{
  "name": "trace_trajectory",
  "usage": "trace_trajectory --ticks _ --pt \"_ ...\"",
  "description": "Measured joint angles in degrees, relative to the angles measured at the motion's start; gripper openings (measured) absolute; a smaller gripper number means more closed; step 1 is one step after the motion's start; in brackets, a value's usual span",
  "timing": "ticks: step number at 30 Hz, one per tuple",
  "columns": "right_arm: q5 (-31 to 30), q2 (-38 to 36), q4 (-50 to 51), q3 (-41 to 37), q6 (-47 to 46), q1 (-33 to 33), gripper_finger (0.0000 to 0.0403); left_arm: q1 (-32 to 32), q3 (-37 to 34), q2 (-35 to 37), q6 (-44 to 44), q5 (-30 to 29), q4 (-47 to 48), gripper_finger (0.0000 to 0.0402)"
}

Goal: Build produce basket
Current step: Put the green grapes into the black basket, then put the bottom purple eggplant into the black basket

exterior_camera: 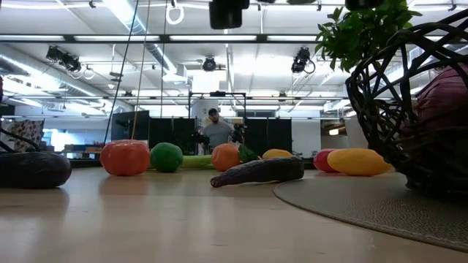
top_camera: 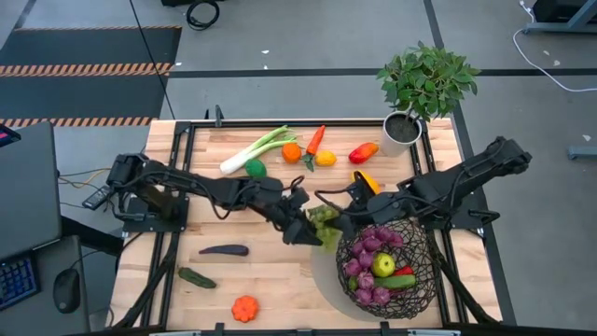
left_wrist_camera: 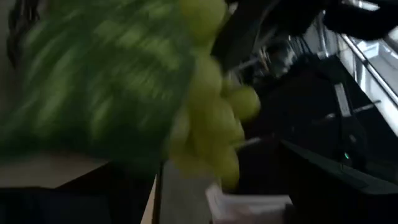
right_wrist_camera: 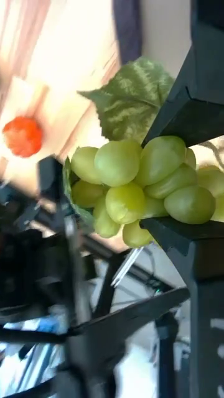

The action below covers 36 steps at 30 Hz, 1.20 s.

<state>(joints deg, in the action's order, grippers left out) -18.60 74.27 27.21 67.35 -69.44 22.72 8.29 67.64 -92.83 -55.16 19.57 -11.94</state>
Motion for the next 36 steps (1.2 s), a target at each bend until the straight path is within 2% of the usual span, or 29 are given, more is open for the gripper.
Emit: trace_trajectory --ticks 5,7,14,21,25,30,36 --pt "3.3 -4.1 10.5 0.0 -2.3 0.0 0.0171 -1.9 0.0 0.0 -1.0 6.5 5.9 0.0316" --pt "5.9 -5.8 14.9 0.0 -3.0 0.3 0.0171 -2.1 0.0 0.0 -1.1 7.5 7.2 0.0316" --pt "20.6 -9.8 29.5 0.0 -7.8 3.5 0.0171 -2.1 0.0 0.0 -1.1 7.3 8.1 0.0315" --pt "31.0 -8.4 44.7 0.0 -9.5 7.9 0.0178 -1.6 0.0 0.0 -1.2 3.6 10.8 0.0315" --pt "31.4 -7.6 45.7 0.0 -8.3 9.9 0.0205 -1.5 0.0 0.0 -1.8 3.5 11.5 0.0314" --pt "27.4 -5.9 46.2 0.0 -6.6 11.1 0.0259 -0.9 0.0 0.0 -2.7 3.5 11.3 0.0314" --pt "27.3 -3.6 46.4 0.0 -7.4 11.1 0.0325 -0.9 -0.1 0.0 -2.7 3.5 9.2 0.0314"
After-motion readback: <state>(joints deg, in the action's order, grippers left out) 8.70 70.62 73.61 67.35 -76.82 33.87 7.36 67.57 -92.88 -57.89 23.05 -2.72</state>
